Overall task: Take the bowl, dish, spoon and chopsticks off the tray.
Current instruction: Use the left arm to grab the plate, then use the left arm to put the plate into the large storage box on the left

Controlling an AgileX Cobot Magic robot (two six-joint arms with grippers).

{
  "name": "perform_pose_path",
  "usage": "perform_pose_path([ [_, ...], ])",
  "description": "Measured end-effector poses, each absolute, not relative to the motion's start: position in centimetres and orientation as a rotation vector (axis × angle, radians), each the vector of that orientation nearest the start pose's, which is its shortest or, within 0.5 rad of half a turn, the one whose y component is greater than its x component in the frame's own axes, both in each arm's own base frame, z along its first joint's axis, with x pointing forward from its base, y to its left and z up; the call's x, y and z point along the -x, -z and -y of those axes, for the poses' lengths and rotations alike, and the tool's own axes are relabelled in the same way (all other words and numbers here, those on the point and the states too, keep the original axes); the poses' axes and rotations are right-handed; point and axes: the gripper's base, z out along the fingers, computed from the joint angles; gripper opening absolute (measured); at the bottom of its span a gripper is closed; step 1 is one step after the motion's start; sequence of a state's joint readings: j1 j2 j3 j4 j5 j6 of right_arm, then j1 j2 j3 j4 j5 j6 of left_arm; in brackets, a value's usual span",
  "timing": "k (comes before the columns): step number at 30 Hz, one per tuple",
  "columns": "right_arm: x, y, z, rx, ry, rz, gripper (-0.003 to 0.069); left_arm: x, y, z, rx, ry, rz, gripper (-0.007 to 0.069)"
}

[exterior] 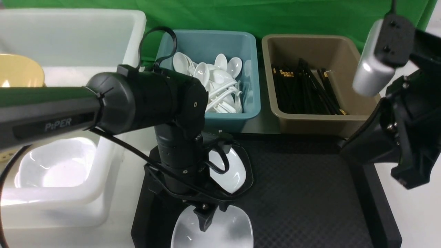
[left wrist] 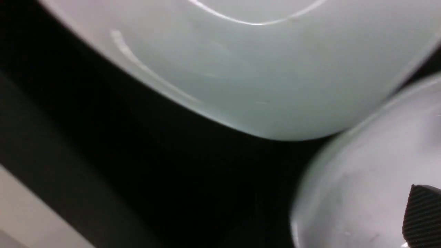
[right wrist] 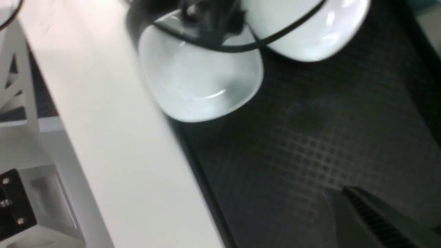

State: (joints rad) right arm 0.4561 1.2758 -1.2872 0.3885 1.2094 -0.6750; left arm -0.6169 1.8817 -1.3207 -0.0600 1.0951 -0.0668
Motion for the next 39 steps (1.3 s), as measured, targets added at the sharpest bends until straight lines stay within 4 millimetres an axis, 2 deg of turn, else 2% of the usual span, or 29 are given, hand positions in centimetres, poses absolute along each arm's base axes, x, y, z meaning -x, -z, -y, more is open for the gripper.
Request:
perform_pose_path([
  [7,-20.6,-37.7,-13.9,1.317,-0.437,-2.201,0.0011,-29.0,-19.3,21.2,-0.792,0.092,-3.045,0.0533],
  [10,-20.6,-37.7,-13.9,1.313,-0.435,-2.200,0.0011,-29.2,-18.6,21.4,-0.792,0.088,-3.056,0.0516],
  [13,-20.6,-37.7,-13.9,1.308,-0.437,-2.204,0.0011,-29.3,-16.9,21.6,-0.787,0.089,-3.110,0.0475],
  [16,-20.6,-37.7,-13.9,1.307,-0.439,-2.207,0.0011,-29.3,-16.4,21.8,-0.779,0.100,-3.135,0.0399],
  [19,-20.5,-37.7,-13.9,1.310,-0.439,-2.211,0.0011,-29.0,-16.6,21.8,-0.784,0.117,-3.169,0.0203],
  [20,-20.5,-37.7,-13.9,1.310,-0.439,-2.211,0.0011,-28.8,-17.0,21.8,-0.782,0.139,-3.176,0.0163],
  [21,-20.5,-37.7,-13.8,1.310,-0.439,-2.210,0.0011,-28.8,-17.0,21.8,-0.787,0.141,-3.176,0.0159],
  [27,-20.2,-38.2,-13.6,1.299,-0.424,-2.189,0.0011,-28.3,-19.8,21.9,-0.772,0.235,-3.112,0.0058],
  [29,-19.5,-39.4,-13.2,1.277,-0.415,-2.147,0.0011,-28.0,-22.1,21.5,-0.743,0.297,-3.041,0.0024],
  [32,-18.8,-40.8,-12.9,1.253,-0.408,-2.099,0.0011,-27.8,-24.7,20.6,-0.677,0.401,-2.983,0.0017],
  [34,-18.2,-41.7,-12.6,1.238,-0.412,-2.062,0.0011,-27.8,-27.1,19.2,-0.621,0.504,-2.917,0.0016],
  [35,-18.1,-41.7,-12.6,1.238,-0.414,-2.062,0.0011,-27.8,-27.6,18.9,-0.598,0.524,-2.907,0.0016],
  [38,-18.0,-42.9,-12.8,1.221,-0.453,-2.023,0.0011,-28.2,-31.6,15.1,-0.454,0.651,-2.783,0.0015],
  [39,-18.1,-43.0,-12.9,1.219,-0.456,-2.019,0.0011,-28.3,-31.8,14.8,-0.442,0.649,-2.774,0.0015],
])
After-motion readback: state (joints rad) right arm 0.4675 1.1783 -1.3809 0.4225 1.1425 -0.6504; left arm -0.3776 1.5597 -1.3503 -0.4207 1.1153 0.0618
